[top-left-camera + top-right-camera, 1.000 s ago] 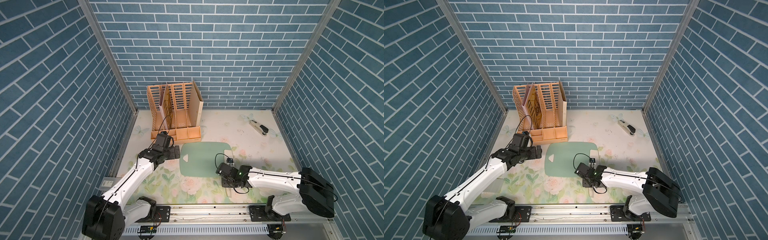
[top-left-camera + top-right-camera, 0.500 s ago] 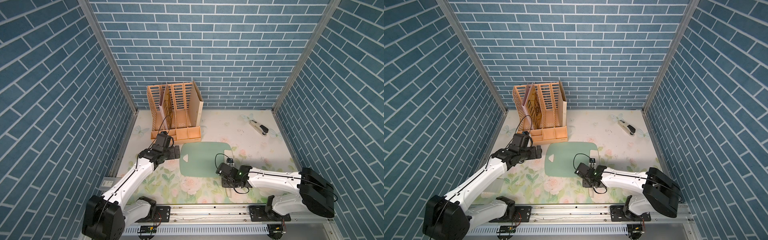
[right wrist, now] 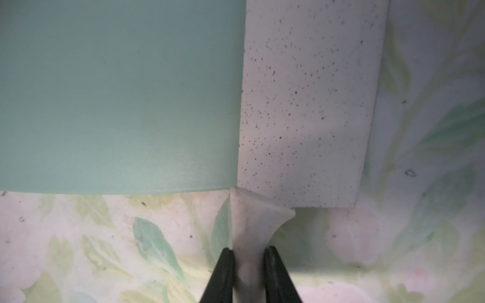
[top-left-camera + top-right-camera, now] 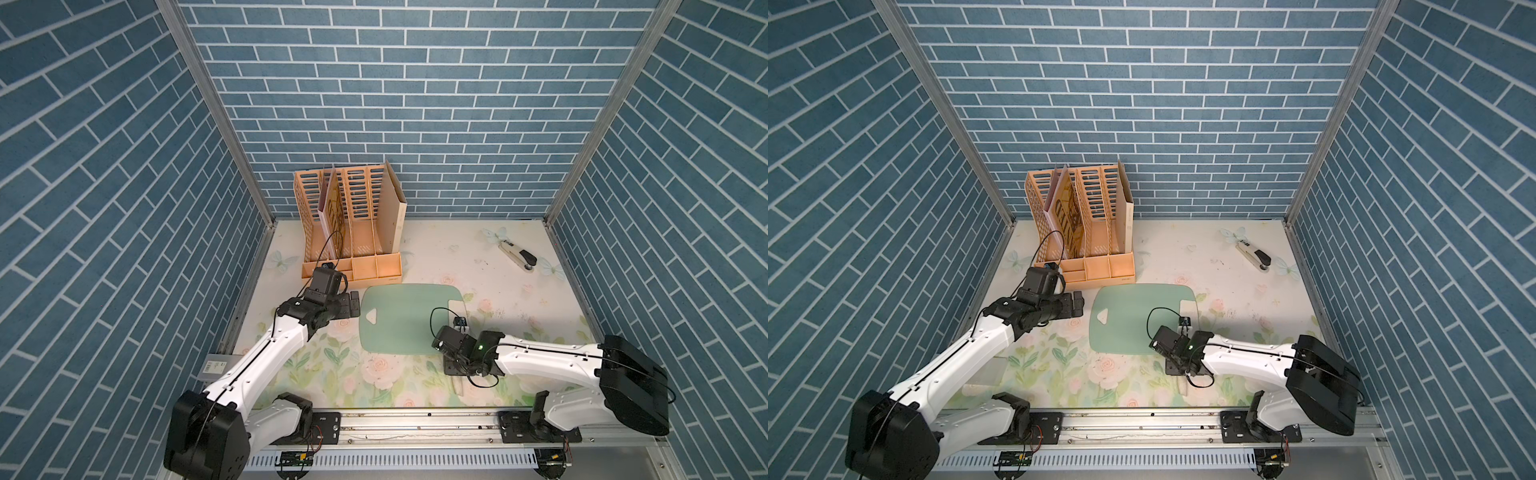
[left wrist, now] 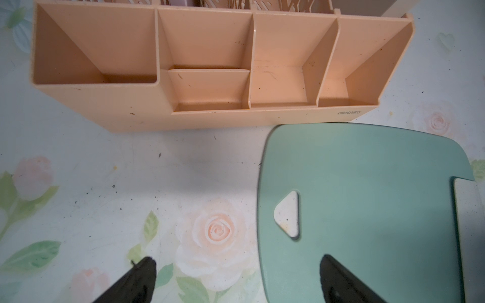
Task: Align the knife with the edge of the cutting board
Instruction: Place the knife at the edge of the cutting board.
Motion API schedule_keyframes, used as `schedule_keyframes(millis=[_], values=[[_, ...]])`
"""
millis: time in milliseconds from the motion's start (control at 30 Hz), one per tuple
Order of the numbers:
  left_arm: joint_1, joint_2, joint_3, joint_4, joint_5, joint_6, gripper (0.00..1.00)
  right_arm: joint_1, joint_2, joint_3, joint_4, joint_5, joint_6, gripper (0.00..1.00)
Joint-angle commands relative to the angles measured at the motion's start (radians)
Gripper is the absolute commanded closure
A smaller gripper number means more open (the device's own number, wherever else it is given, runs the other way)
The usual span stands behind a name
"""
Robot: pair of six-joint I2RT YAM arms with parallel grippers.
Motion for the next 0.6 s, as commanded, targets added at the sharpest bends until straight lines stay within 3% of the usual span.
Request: schedule_keyframes(millis=[0, 567], values=[[0.006, -0.002, -0.002, 0.0, 0.0, 0.008, 0.0, 0.008, 0.0, 0.006, -0.061, -0.025, 0.033, 1.0], [0.006, -0.008, -0.004, 0.003, 0.0, 0.006, 0.0, 0.008, 0.027, 0.025, -0.053, -0.038, 0.01, 0.99]])
